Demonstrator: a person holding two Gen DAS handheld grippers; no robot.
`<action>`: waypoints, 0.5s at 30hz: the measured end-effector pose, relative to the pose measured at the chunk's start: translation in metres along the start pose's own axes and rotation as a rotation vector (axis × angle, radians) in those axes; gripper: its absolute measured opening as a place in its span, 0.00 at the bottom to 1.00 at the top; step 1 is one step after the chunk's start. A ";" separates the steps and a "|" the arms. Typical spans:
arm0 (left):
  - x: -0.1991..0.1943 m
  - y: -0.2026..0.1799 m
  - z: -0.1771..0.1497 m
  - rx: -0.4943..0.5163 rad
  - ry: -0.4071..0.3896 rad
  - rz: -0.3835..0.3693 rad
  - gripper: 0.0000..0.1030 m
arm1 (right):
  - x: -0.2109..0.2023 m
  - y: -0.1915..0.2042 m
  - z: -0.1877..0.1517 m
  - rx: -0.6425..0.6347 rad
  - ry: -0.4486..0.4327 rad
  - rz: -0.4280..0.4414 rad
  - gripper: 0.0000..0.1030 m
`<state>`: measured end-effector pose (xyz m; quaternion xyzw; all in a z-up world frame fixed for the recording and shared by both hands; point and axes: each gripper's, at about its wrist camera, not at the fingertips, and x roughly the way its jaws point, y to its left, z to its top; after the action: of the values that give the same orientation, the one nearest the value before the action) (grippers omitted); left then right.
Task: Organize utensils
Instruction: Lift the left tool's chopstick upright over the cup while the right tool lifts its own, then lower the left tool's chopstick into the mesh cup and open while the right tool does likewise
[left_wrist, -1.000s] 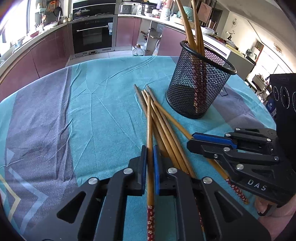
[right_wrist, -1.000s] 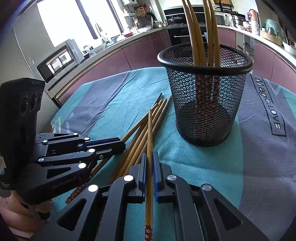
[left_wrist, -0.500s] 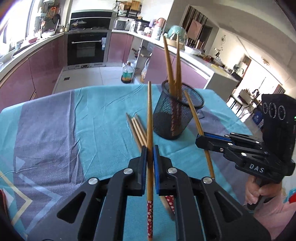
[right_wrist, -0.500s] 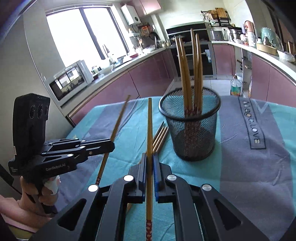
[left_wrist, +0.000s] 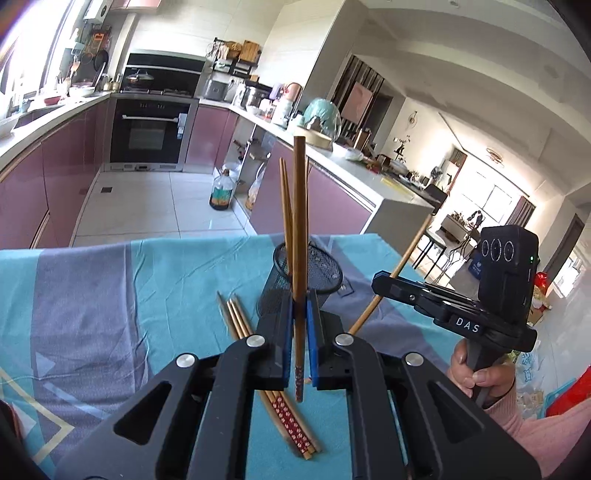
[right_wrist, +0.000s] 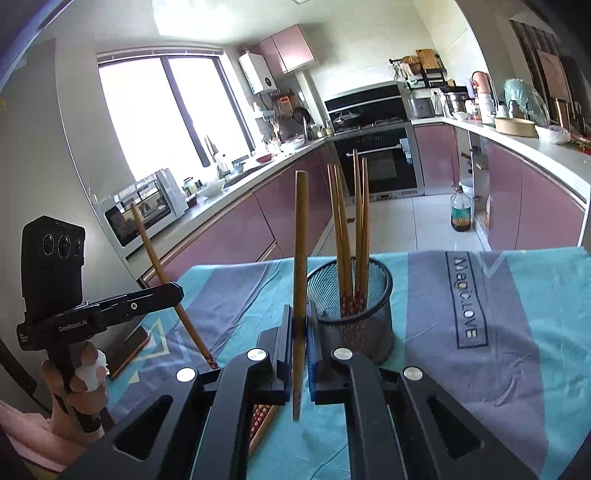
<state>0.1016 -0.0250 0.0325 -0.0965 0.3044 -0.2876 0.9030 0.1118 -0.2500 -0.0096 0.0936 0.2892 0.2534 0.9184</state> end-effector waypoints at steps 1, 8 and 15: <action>-0.001 -0.002 0.003 0.005 -0.008 0.000 0.07 | -0.002 0.001 0.003 -0.004 -0.007 -0.002 0.05; -0.001 -0.018 0.032 0.034 -0.061 -0.001 0.07 | -0.015 0.001 0.029 -0.032 -0.068 -0.008 0.05; 0.005 -0.028 0.059 0.056 -0.106 0.015 0.07 | -0.026 -0.001 0.056 -0.056 -0.130 -0.021 0.06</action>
<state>0.1278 -0.0511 0.0868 -0.0841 0.2489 -0.2835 0.9223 0.1264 -0.2658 0.0478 0.0814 0.2226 0.2452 0.9401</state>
